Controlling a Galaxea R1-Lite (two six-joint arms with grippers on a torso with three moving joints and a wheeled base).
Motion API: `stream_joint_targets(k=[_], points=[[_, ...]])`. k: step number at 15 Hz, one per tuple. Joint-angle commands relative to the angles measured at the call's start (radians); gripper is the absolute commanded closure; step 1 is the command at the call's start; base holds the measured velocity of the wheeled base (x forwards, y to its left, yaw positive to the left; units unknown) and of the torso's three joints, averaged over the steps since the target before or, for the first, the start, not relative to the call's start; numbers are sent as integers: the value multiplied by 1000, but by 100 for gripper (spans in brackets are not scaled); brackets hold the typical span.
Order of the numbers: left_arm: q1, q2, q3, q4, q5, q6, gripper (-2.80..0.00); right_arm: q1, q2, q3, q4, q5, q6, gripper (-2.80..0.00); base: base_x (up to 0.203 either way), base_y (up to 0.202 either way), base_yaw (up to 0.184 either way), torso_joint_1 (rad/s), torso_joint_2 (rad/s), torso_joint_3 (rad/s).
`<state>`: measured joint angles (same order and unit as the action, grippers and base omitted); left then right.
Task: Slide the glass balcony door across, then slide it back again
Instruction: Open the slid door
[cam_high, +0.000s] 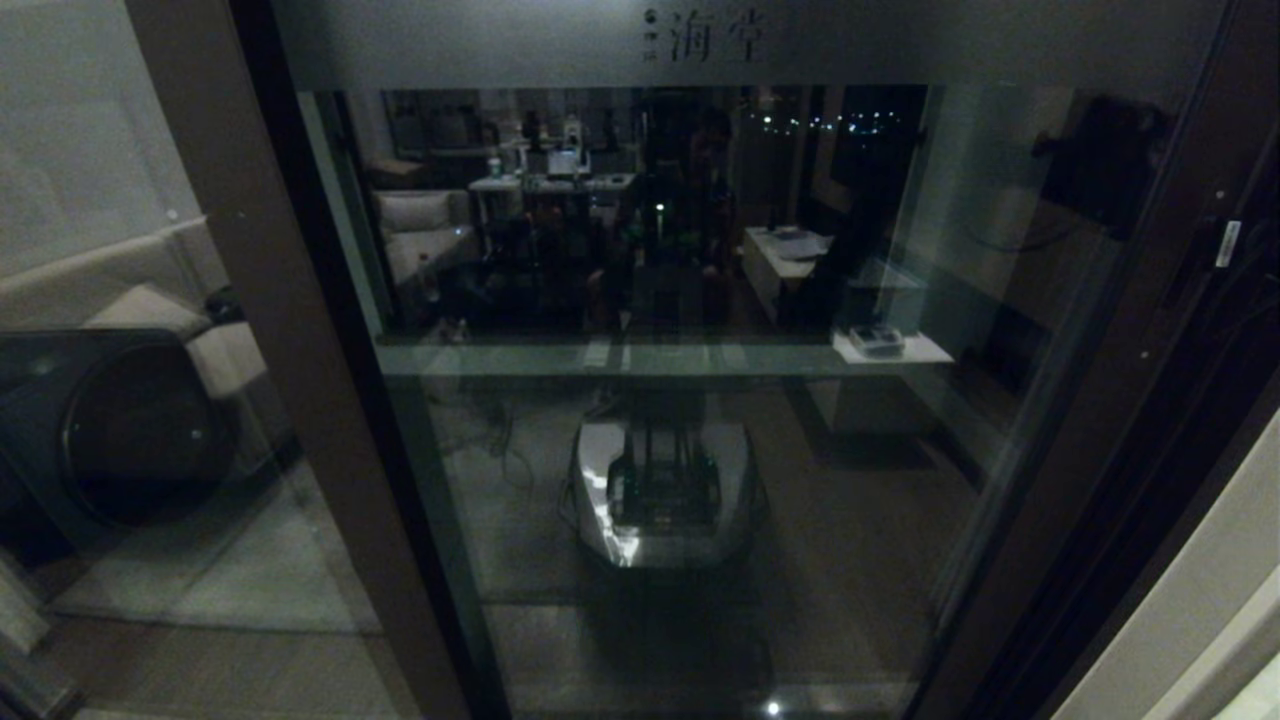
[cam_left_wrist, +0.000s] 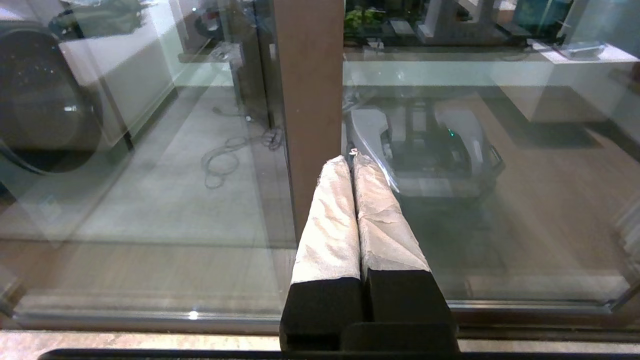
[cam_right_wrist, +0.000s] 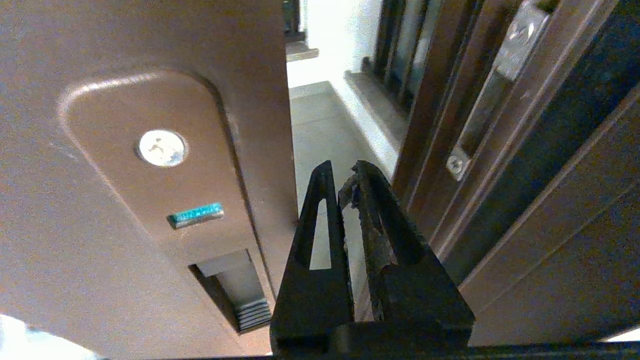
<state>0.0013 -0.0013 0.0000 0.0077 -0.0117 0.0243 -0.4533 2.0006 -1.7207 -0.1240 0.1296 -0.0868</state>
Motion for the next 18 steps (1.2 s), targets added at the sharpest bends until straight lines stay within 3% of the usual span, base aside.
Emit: stream_joint_targets(k=[1, 18], points=[[0, 1, 2, 0, 0, 0, 0, 5, 1, 3, 1, 30, 11, 0, 0, 0, 0, 0, 0, 0], [0, 1, 2, 0, 0, 0, 0, 54, -13, 16, 3, 39, 24, 0, 0, 0, 0, 0, 0, 0]])
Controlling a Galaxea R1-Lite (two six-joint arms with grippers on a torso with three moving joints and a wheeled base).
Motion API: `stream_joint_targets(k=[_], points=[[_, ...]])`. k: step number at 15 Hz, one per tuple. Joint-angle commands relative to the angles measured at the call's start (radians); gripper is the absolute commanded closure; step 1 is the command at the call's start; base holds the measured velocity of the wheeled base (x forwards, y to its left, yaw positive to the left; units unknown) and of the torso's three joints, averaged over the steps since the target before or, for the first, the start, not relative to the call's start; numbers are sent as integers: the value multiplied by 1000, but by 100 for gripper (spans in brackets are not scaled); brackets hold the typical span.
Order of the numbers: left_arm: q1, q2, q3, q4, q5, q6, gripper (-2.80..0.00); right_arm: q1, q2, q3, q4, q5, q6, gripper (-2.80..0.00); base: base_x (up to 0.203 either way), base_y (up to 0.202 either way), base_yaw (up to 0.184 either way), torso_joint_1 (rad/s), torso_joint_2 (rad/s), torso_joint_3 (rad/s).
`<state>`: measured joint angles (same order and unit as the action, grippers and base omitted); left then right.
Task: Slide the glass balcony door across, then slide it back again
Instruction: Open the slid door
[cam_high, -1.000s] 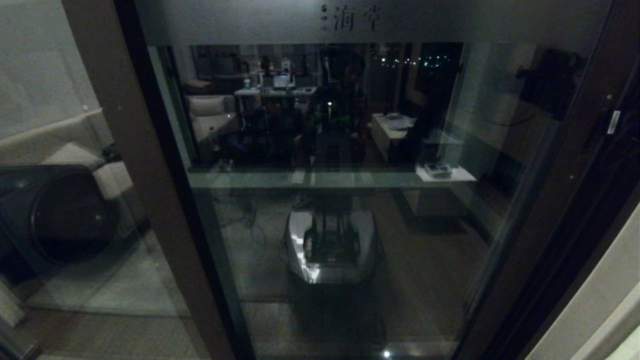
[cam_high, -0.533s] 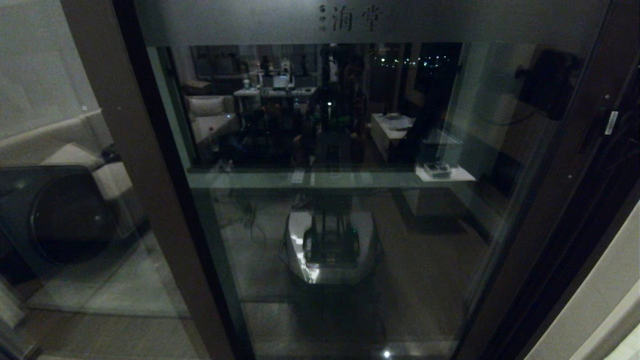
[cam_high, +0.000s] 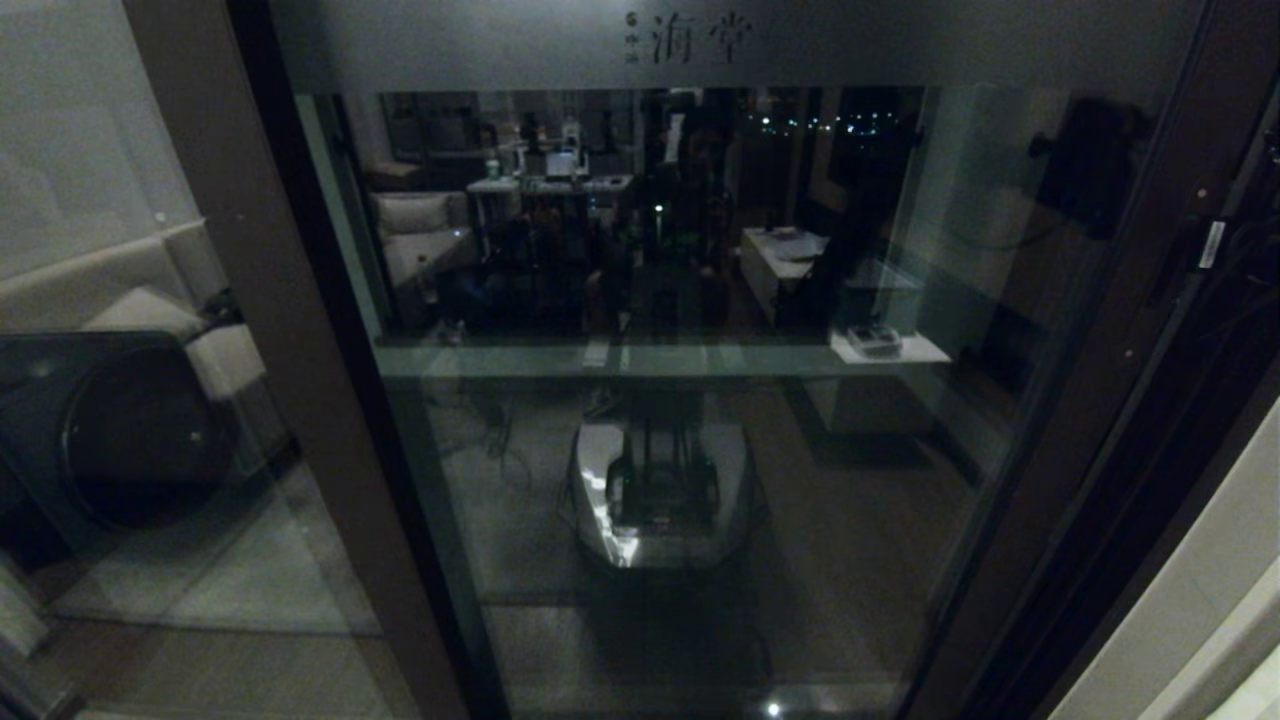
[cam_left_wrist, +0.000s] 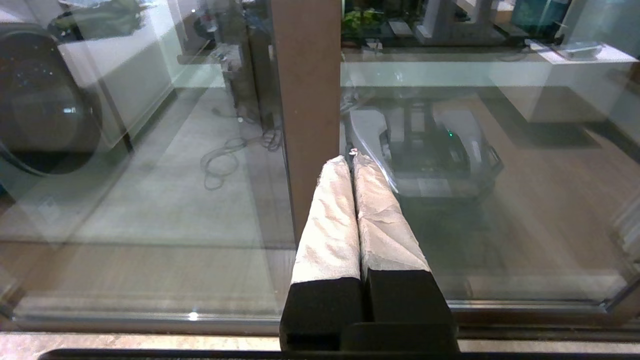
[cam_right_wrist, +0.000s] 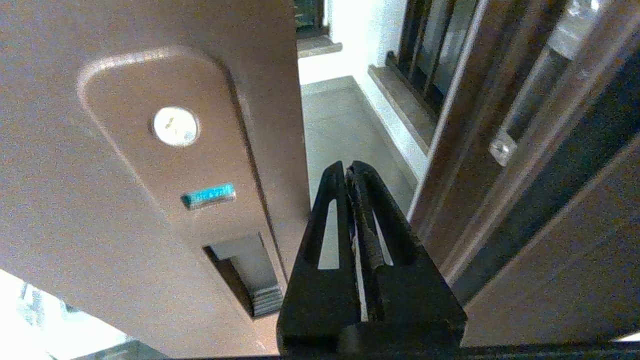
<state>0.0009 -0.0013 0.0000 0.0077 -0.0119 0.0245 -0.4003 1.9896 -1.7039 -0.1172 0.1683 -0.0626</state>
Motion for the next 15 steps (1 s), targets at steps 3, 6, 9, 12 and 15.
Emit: stream_joint_targets(k=[3, 6, 9, 12, 15], points=[[1, 1, 2, 0, 0, 0, 0, 5, -2, 1, -4, 0, 0, 0, 0, 0, 0, 0, 0, 0], [1, 1, 2, 0, 0, 0, 0, 27, -2, 9, -4, 0, 8, 0, 0, 0, 0, 0, 0, 0], [1, 1, 2, 0, 0, 0, 0, 58, -6, 16, -4, -1, 25, 0, 0, 0, 0, 0, 0, 0], [1, 1, 2, 0, 0, 0, 0, 73, -6, 16, -4, -1, 30, 0, 0, 0, 0, 0, 0, 0], [1, 1, 2, 0, 1, 0, 0, 92, 2, 16, -4, -4, 43, 0, 0, 0, 0, 0, 0, 0]])
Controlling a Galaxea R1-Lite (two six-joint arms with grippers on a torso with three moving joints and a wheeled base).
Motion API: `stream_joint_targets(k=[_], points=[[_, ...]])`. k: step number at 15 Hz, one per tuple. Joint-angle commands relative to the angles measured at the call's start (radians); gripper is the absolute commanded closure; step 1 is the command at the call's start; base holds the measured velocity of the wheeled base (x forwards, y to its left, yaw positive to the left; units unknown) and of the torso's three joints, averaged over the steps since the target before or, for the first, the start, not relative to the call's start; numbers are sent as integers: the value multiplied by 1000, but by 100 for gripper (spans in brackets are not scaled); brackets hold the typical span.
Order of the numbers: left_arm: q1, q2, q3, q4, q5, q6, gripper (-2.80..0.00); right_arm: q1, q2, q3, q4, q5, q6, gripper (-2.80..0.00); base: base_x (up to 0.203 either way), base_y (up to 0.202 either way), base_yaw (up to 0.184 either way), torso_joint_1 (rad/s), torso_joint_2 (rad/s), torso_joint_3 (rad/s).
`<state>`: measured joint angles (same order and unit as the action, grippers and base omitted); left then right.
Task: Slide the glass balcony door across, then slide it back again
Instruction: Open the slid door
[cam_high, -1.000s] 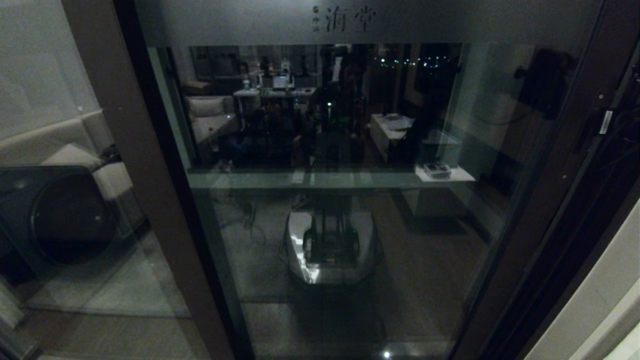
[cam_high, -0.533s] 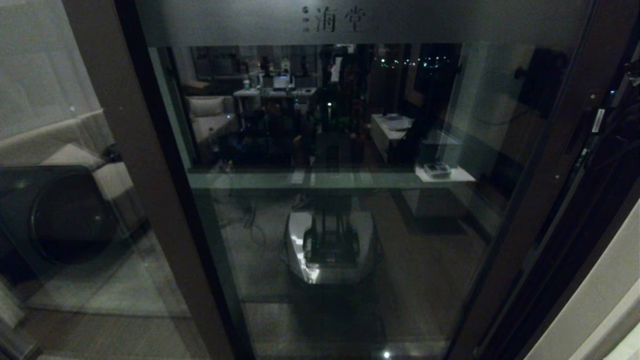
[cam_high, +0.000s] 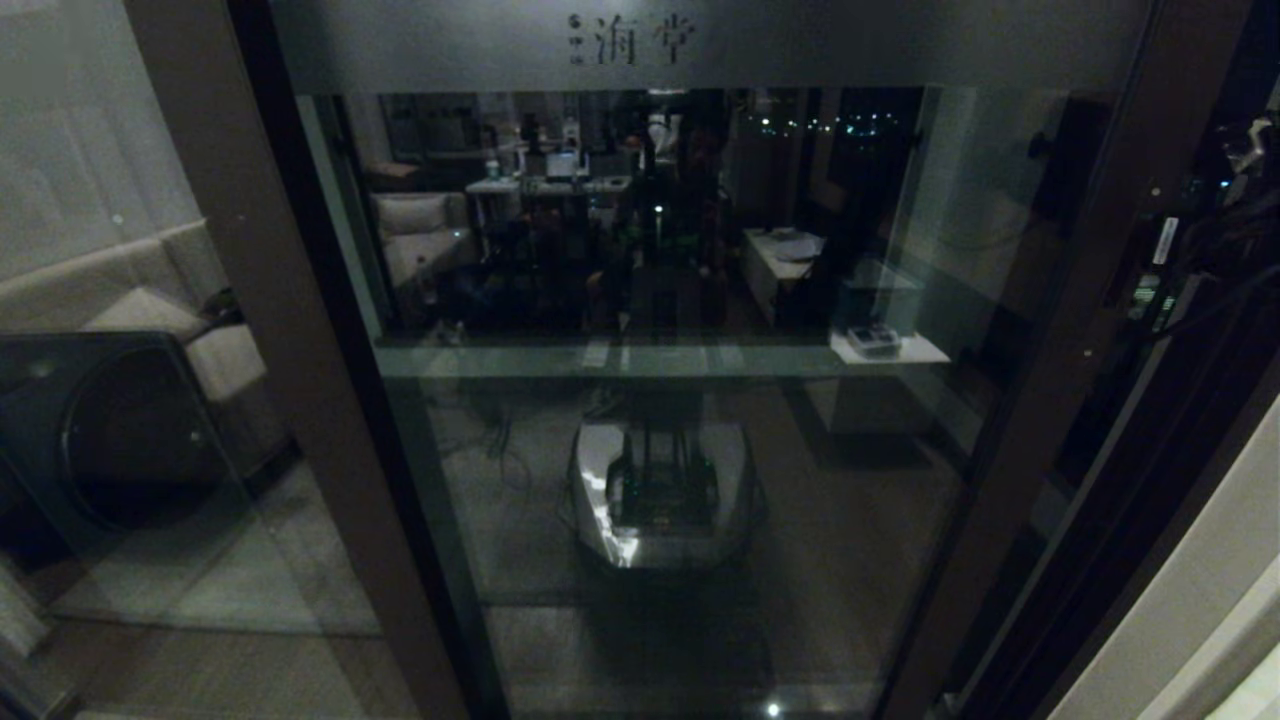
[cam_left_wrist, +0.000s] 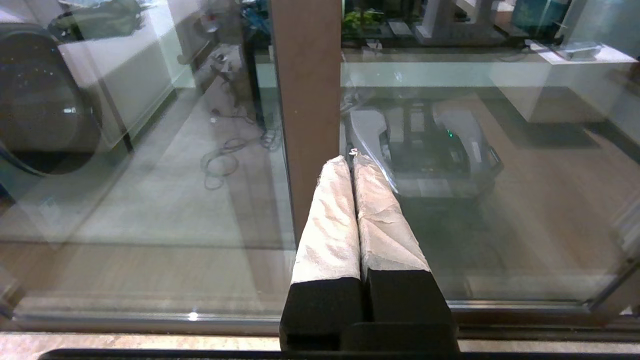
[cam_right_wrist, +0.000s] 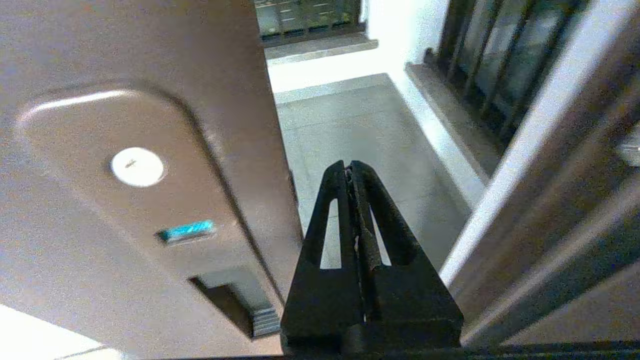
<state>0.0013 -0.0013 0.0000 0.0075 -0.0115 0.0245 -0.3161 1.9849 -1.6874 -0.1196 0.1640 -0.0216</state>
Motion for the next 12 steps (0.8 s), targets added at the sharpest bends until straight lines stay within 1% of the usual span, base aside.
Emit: stream_joint_targets(k=[1, 6, 9, 12], points=[[0, 1, 2, 0, -1, 0, 0, 14, 6, 0, -2, 0, 2, 0, 0, 0, 0, 0, 0, 0], [0, 0, 2, 0, -1, 0, 0, 54, 5, 4, -2, -9, 2, 0, 0, 0, 0, 0, 0, 0], [0, 1, 2, 0, -1, 0, 0, 75, 4, 7, -2, -36, 2, 0, 0, 0, 0, 0, 0, 0], [0, 1, 2, 0, -1, 0, 0, 114, 0, 17, -3, -59, 2, 0, 0, 0, 0, 0, 0, 0]])
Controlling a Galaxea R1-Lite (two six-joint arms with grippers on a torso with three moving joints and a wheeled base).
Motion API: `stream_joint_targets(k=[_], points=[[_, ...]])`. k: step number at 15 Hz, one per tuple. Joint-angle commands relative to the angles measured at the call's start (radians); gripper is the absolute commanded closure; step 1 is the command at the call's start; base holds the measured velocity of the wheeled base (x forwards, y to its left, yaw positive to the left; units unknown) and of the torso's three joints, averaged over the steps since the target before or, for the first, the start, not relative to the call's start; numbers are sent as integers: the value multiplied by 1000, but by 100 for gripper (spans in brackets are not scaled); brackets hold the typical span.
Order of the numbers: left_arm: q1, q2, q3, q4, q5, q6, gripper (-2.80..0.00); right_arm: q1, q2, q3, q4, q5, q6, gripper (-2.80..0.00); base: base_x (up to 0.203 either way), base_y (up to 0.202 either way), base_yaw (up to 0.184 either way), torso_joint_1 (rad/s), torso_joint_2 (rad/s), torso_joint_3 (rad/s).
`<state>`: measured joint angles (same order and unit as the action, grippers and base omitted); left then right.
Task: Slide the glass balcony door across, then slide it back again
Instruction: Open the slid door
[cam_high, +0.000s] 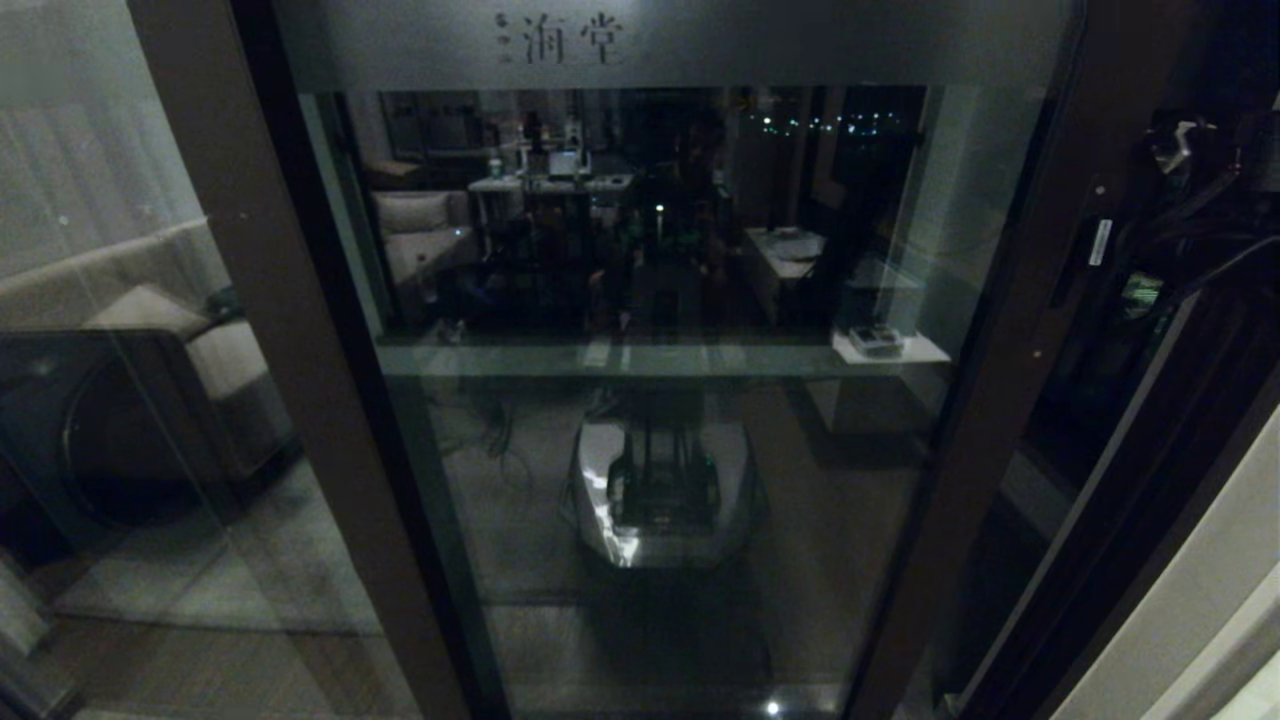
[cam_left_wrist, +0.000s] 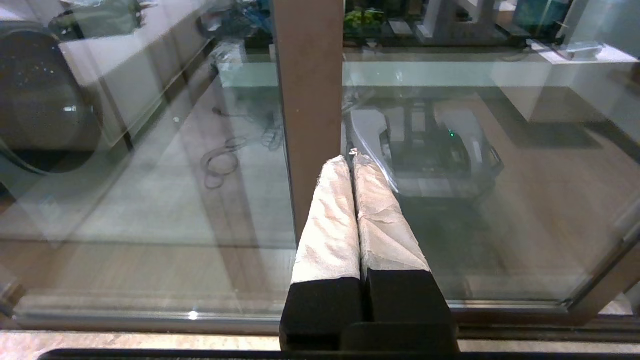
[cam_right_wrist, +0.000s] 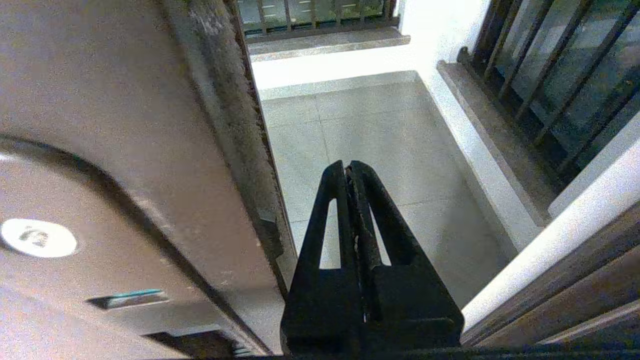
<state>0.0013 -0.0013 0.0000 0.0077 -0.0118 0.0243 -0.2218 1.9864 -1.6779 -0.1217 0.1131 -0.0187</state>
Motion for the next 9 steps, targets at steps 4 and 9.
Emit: stream_joint_targets(k=[4, 9], points=[[0, 1, 2, 0, -1, 0, 0, 44, -5, 24, -5, -16, -4, 0, 0, 0, 0, 0, 0, 0], [0, 1, 2, 0, -1, 0, 0, 79, -22, 45, -7, -17, -4, 0, 0, 0, 0, 0, 0, 0]])
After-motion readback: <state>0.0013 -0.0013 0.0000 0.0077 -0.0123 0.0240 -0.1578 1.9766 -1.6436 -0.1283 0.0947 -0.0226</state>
